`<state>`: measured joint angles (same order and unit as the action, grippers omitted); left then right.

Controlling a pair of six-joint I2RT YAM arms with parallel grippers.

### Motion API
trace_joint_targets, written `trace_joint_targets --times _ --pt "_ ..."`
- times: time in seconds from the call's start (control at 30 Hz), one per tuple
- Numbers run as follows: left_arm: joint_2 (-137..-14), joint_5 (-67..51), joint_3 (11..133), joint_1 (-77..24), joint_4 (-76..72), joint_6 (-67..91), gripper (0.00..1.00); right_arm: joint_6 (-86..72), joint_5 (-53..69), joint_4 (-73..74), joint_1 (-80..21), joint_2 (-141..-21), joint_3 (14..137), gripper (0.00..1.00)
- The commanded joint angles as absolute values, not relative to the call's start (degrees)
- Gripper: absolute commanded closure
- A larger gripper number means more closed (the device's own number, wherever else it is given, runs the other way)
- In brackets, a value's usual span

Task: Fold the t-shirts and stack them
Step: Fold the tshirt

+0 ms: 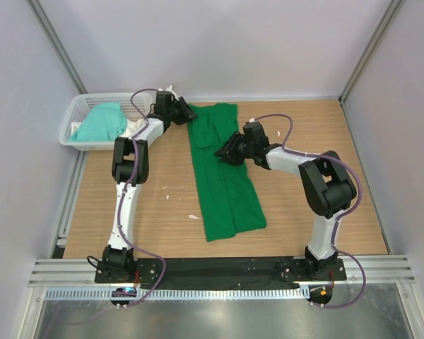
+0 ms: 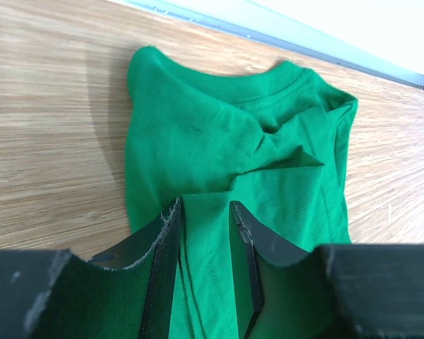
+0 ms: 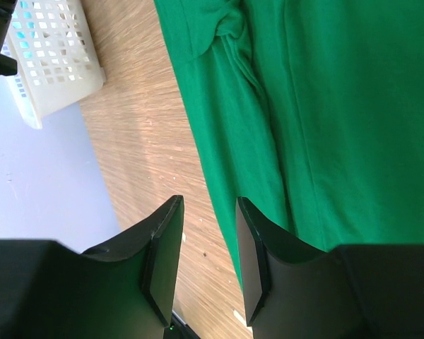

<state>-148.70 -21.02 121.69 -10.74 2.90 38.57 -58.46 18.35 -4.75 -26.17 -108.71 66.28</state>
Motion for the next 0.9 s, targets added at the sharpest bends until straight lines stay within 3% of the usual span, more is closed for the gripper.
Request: trace_joint_targets --times 0.0,0.13,0.37,0.53,0.67,0.87 --pt "-149.9 -21.3 121.9 -10.4 0.7 39.1 0.66 -58.7 18.7 -7.6 -26.6 -109.2 69.2 0.58" --pt "-150.6 -21.5 122.6 -10.4 0.6 39.6 0.69 -60.5 18.3 -9.6 -27.0 -110.9 70.1 0.58" --pt "-151.1 -22.5 123.6 -10.4 0.5 40.1 1.0 -65.4 15.6 -8.9 -28.9 -116.9 76.1 0.66" --pt "-149.0 -23.4 122.3 -10.4 0.2 41.3 1.0 -62.0 14.3 -6.9 -30.1 -120.6 81.9 0.67" --pt "-147.1 -23.8 121.2 -10.4 -1.6 43.1 1.0 -44.3 10.3 5.4 -30.9 -120.6 89.1 0.63" --pt "-146.1 -24.8 120.2 -10.5 -2.3 45.4 1.0 -15.7 8.4 19.1 -34.1 -124.6 101.8 0.49"
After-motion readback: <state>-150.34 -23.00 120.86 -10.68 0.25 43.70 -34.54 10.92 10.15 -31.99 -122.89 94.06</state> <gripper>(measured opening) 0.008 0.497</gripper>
